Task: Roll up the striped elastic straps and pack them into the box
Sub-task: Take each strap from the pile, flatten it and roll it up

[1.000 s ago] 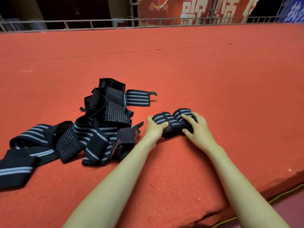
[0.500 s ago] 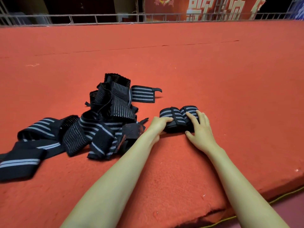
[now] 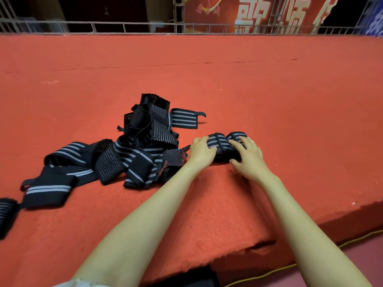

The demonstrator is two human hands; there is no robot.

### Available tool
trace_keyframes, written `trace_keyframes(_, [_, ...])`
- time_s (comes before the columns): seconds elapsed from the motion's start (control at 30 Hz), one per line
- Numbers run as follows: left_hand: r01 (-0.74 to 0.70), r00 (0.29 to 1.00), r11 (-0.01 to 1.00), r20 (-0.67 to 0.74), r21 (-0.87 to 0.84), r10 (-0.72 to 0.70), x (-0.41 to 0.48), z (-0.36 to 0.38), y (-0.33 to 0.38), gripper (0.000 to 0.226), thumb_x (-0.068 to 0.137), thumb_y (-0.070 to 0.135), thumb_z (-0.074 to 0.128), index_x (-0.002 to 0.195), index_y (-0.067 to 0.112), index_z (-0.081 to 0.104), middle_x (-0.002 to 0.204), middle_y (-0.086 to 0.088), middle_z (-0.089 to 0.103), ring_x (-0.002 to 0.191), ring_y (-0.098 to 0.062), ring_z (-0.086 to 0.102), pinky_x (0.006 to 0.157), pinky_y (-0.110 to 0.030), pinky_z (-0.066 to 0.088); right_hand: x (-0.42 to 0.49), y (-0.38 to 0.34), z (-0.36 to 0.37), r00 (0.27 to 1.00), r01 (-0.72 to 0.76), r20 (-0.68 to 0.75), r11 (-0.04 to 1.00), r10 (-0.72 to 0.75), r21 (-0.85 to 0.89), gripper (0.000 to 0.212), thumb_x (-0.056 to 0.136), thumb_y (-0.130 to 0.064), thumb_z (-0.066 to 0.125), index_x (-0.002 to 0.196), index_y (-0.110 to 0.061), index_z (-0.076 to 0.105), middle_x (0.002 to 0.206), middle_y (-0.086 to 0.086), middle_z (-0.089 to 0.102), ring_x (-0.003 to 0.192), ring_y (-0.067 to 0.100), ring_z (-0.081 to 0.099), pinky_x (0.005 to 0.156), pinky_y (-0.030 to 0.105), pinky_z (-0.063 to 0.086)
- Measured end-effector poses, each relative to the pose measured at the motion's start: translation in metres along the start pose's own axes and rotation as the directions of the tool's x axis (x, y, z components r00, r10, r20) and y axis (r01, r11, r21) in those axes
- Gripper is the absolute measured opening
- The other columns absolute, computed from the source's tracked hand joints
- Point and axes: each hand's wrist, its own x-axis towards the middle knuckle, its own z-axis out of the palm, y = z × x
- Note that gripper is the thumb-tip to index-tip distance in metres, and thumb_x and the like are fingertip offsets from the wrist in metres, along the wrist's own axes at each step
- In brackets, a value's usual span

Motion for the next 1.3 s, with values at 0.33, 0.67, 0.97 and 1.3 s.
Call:
trace_keyframes(0.33, [-0.172,0.961,0.985,-0.222,-0.008,0.166,-0.067,-0.074,-0.048,0.025,0.088,0.01,0.057,0.113,0.013,0.063,0.119,-0.002,0.052,0.097,-0.011,0.054,0.087,-0.017,0.037,-0.025,-0.109,0.002,0.951,0.31,-0.001,0.948,-0.31,0.067,0.048,0.086,-0.023,0.062,0.133,-0.018,0.051,0.136,0.006,0.046,0.133,0.023,0.035,0.111,0.04,0.027])
trace_keyframes(0.67, [0.015,0.939,0.973,-0.337,0.229,0.064,-0.106,-0.165,-0.132,0.047,0.087,0.006,0.053,0.134,0.01,0.048,0.141,-0.01,0.036,0.135,-0.026,0.027,0.11,-0.03,0.021,-0.017,-0.217,0.03,0.896,0.439,-0.139,0.887,-0.422,0.14,0.044,0.087,-0.019,0.062,0.13,-0.015,0.054,0.138,0.008,0.043,0.134,0.025,0.034,0.111,0.041,0.03])
trace_keyframes(0.97, [-0.141,0.93,0.982,-0.324,0.127,0.176,-0.093,-0.178,-0.136,0.042,0.09,0.011,0.053,0.132,0.013,0.051,0.137,-0.002,0.044,0.128,-0.015,0.04,0.101,-0.018,0.025,0.036,-0.216,0.03,0.996,0.005,-0.092,0.99,0.008,0.141,0.028,0.09,-0.014,0.055,0.117,-0.008,0.055,0.122,0.015,0.057,0.113,0.036,0.052,0.089,0.04,0.041])
trace_keyframes(1.3, [-0.344,0.869,0.937,-0.4,-0.062,0.293,-0.054,-0.122,-0.082,0.059,0.09,0.015,0.058,0.144,0.019,0.035,0.144,0.0,0.036,0.131,-0.011,0.036,0.109,-0.024,0.029,0.016,-0.203,0.002,0.98,0.195,-0.122,0.842,-0.154,0.503,0.012,0.095,-0.018,0.055,0.105,-0.015,0.062,0.092,-0.009,0.061,0.083,0.006,0.053,0.067,0.004,0.035])
